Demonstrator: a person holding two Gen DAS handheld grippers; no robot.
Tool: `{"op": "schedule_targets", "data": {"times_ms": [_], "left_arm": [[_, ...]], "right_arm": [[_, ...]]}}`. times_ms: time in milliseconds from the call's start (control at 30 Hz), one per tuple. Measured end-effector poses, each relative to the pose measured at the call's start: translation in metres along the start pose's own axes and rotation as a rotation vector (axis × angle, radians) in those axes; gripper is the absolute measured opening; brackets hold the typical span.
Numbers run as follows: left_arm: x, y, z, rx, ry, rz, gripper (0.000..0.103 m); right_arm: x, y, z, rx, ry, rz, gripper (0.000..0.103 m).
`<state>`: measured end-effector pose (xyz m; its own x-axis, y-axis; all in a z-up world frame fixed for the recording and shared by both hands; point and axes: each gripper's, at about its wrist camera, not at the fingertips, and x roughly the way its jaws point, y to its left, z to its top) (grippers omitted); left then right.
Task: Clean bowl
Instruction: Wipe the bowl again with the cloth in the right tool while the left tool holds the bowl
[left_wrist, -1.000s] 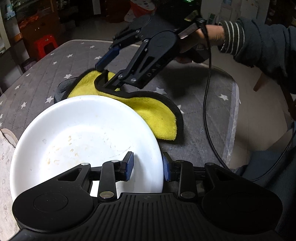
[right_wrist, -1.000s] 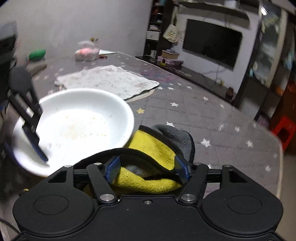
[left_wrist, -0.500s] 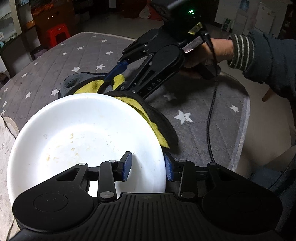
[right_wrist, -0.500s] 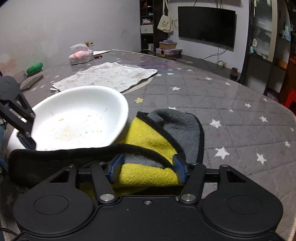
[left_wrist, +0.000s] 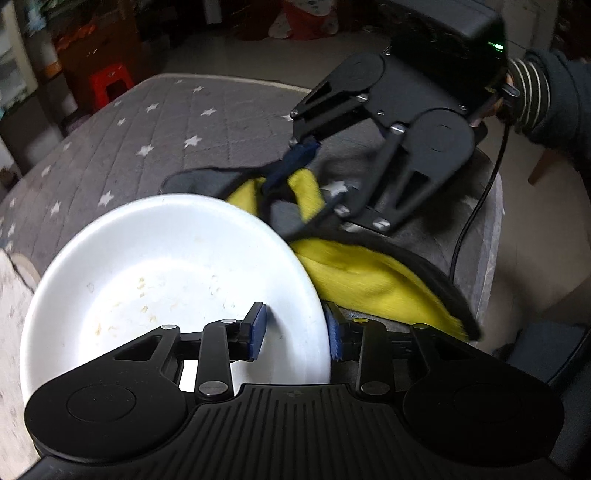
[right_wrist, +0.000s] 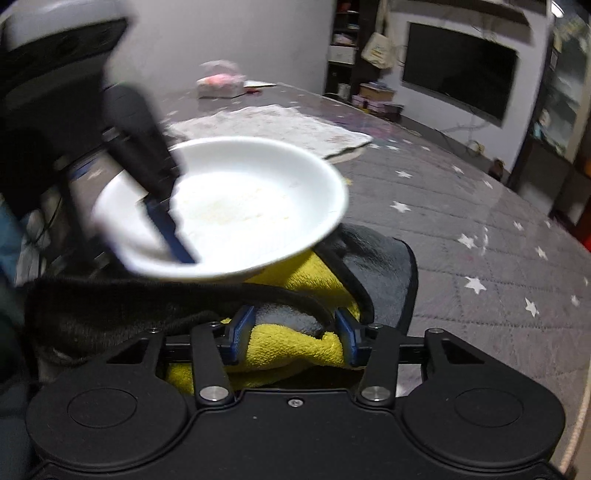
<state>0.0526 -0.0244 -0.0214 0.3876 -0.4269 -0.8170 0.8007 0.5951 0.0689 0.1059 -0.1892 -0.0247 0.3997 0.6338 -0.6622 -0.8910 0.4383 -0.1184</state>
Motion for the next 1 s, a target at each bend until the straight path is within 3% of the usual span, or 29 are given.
{"op": "schedule_targets", "data": {"times_ms": [133, 600, 933, 1000], "left_arm": [[-0.002, 0.001, -0.004, 0.046, 0.0, -0.032, 0.034], [-0.015, 0.008, -0.026, 0.117, 0.004, -0.116, 0.034], [-0.012, 0.011, -0.013, -0.037, 0.018, -0.07, 0.036], [-0.009, 0.013, -0.009, -0.057, 0.017, -0.066, 0.037]], "right_arm": [[-0.005, 0.022, 0.002, -0.125, 0.001, -0.032, 0.047], [0.029, 0.014, 0.015, -0.237, -0.072, -0.125, 0.047], [0.05, 0.003, 0.023, -0.267, -0.078, -0.186, 0.046], [0.05, 0.004, 0.023, -0.271, -0.073, -0.183, 0.043]]}}
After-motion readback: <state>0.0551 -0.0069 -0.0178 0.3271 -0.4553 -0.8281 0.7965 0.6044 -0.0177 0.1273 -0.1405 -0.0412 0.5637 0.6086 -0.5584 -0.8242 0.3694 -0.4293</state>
